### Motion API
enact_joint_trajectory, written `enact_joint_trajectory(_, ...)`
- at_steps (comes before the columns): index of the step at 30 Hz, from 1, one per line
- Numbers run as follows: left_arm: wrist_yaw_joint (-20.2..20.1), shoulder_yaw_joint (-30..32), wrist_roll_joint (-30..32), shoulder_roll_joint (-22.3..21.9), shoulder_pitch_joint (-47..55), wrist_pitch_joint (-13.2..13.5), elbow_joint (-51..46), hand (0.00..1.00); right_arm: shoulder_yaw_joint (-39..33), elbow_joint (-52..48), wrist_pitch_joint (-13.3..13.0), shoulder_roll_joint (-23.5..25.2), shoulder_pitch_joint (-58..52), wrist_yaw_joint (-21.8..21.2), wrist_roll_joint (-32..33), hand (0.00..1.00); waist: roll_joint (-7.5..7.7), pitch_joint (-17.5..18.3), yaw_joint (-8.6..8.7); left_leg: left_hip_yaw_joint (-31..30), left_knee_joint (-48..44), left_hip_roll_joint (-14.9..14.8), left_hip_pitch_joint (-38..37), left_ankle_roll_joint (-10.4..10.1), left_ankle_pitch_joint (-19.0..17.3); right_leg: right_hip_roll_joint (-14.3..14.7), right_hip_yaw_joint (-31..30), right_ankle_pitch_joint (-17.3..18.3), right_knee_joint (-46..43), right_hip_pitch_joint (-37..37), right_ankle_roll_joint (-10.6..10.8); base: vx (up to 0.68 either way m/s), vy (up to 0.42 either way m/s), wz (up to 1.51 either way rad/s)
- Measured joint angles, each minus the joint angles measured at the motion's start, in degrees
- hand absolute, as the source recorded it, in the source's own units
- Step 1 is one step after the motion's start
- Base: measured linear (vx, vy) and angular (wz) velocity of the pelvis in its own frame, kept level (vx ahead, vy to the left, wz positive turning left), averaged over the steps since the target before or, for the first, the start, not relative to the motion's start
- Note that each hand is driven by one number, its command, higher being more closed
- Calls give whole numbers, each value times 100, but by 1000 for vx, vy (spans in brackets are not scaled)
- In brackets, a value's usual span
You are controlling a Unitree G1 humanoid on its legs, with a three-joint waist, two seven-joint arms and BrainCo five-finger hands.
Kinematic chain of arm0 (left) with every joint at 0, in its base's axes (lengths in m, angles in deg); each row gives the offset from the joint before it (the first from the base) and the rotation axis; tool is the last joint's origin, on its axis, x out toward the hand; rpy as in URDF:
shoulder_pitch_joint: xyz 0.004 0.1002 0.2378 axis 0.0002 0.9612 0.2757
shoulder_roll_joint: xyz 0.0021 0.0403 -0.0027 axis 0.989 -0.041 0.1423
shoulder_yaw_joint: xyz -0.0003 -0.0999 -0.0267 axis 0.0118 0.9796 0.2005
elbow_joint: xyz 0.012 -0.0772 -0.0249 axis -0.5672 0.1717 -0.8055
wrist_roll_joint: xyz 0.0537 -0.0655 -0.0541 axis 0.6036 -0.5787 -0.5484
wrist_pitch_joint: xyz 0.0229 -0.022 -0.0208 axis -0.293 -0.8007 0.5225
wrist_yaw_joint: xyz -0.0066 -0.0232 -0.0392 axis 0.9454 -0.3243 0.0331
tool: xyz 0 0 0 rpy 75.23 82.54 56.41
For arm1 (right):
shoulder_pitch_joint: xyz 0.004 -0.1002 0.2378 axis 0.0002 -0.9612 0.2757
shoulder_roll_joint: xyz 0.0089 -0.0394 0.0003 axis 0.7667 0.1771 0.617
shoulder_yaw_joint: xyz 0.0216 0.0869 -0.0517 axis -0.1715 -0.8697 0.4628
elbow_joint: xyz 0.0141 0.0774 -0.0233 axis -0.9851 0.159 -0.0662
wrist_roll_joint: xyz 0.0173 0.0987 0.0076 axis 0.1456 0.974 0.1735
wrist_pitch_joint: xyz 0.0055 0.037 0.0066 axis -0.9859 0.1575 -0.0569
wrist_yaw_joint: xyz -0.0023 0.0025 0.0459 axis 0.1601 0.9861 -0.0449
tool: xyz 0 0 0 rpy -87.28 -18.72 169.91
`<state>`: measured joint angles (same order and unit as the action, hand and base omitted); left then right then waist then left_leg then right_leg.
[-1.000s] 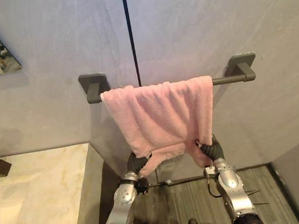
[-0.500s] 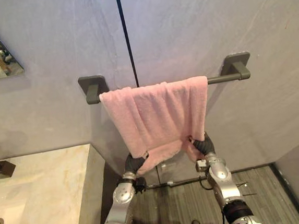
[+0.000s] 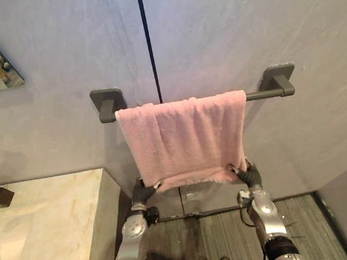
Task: Organize washtable
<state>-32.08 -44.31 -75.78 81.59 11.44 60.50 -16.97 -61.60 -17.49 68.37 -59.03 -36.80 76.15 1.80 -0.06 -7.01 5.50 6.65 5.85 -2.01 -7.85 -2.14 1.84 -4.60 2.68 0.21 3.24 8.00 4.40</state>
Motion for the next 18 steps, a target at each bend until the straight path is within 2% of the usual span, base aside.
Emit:
enact_joint_trajectory(2,81,187,-104,73,146,-14,17,0,-170,21,110,-111,-280,164,94,0,-3,-2,7,15,-27,-3,-1,-12,-12,-1,-37,-1,0,-2,0,13,-16,-10)
enact_joint_trajectory(9,166,227,-182,197,304,-60,-12,0,-401,-113,83,-320,-702,186,432,0,5,-3,2,45,-34,-18,-36,-15,-14,12,-76,-14,-3,1,-10,-10,-15,-4)
enact_joint_trajectory(12,244,419,-179,199,557,-120,-493,0,-489,-798,69,-280,-985,200,431,0,13,-1,0,53,-34,-55,-44,-15,-14,17,-82,-15,-12,-18,-11,-31,-22,-1)
enact_joint_trajectory(18,350,854,-179,270,973,-95,-2101,0,-1269,-2734,37,-284,-1273,485,361,0,55,16,-10,65,-28,-70,-38,-13,-23,26,-93,-2,-15,-28,-17,-5,-5,0)
